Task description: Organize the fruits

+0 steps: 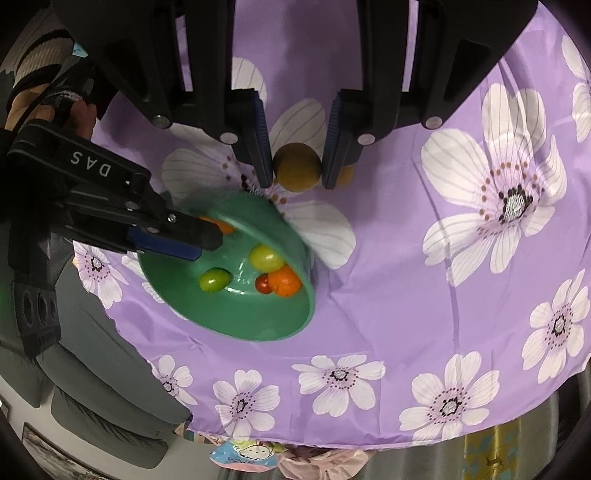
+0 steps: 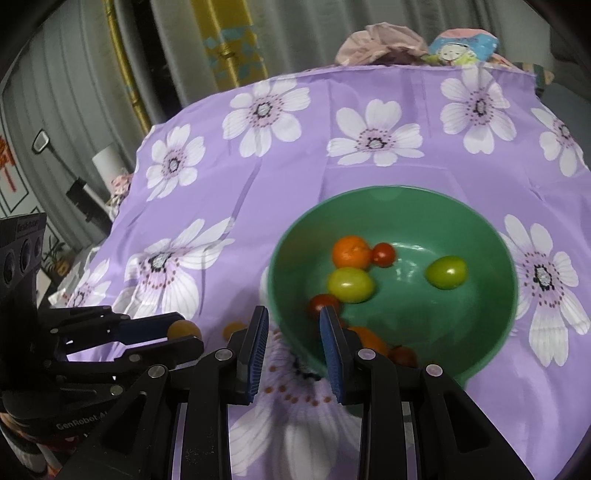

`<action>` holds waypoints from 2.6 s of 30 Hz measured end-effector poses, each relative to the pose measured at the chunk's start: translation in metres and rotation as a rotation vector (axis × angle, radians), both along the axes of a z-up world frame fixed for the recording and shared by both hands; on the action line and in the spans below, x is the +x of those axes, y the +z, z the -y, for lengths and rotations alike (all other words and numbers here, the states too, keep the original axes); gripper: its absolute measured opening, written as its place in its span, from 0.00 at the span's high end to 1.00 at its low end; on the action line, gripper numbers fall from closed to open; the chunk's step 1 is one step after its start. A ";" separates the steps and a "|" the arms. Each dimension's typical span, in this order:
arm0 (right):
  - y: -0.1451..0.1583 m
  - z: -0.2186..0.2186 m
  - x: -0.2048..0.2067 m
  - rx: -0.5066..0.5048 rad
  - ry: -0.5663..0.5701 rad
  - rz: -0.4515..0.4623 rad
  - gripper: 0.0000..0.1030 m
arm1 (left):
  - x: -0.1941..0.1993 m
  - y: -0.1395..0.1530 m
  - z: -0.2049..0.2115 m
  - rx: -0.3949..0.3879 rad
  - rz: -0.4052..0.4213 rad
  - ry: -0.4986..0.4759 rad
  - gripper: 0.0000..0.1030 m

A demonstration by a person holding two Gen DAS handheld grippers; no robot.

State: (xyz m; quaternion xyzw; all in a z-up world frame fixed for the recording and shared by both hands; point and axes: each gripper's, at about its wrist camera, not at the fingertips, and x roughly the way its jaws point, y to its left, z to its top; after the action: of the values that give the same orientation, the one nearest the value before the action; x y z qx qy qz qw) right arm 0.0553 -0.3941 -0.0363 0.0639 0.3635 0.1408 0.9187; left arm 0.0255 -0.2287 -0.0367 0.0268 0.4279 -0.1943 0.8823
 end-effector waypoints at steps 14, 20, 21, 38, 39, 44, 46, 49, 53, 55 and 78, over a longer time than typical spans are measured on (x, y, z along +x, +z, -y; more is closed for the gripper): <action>-0.004 0.036 0.000 0.036 -0.083 0.019 0.70 | 0.022 0.011 0.039 0.014 0.045 -0.069 0.74; -0.008 0.048 0.000 0.050 -0.103 0.017 0.70 | 0.031 0.011 0.052 0.023 0.044 -0.088 0.74; -0.008 0.050 0.000 0.054 -0.106 0.017 0.70 | 0.032 0.011 0.052 0.021 0.044 -0.088 0.74; -0.035 -0.083 0.018 -0.082 0.361 -0.098 0.70 | -0.004 0.029 -0.080 -0.023 0.072 0.245 0.74; -0.039 -0.087 0.020 -0.105 0.368 -0.109 0.70 | -0.007 0.027 -0.083 -0.026 0.069 0.249 0.74; -0.051 -0.105 0.041 -0.255 0.345 -0.149 0.70 | -0.013 0.018 -0.097 -0.058 0.046 0.260 0.74; -0.056 -0.111 0.047 -0.296 0.343 -0.163 0.70 | -0.014 0.016 -0.100 -0.068 0.041 0.259 0.74; -0.062 -0.119 0.051 -0.348 0.357 -0.185 0.70 | -0.013 0.015 -0.102 -0.077 0.039 0.253 0.74; -0.069 -0.122 0.056 -0.355 0.372 -0.198 0.71 | -0.013 0.012 -0.103 -0.091 0.035 0.246 0.74; -0.068 -0.122 0.056 -0.342 0.371 -0.195 0.72 | -0.013 0.010 -0.104 -0.091 0.031 0.246 0.74; 0.002 -0.051 -0.005 -0.041 0.239 0.013 0.72 | -0.014 0.011 -0.054 -0.071 0.026 0.138 0.74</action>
State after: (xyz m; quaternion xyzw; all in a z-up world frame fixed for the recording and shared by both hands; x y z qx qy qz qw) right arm 0.0498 -0.3434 -0.0348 0.0005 0.3652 0.2425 0.8988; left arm 0.0114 -0.1746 -0.0253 -0.0313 0.4102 -0.1478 0.8994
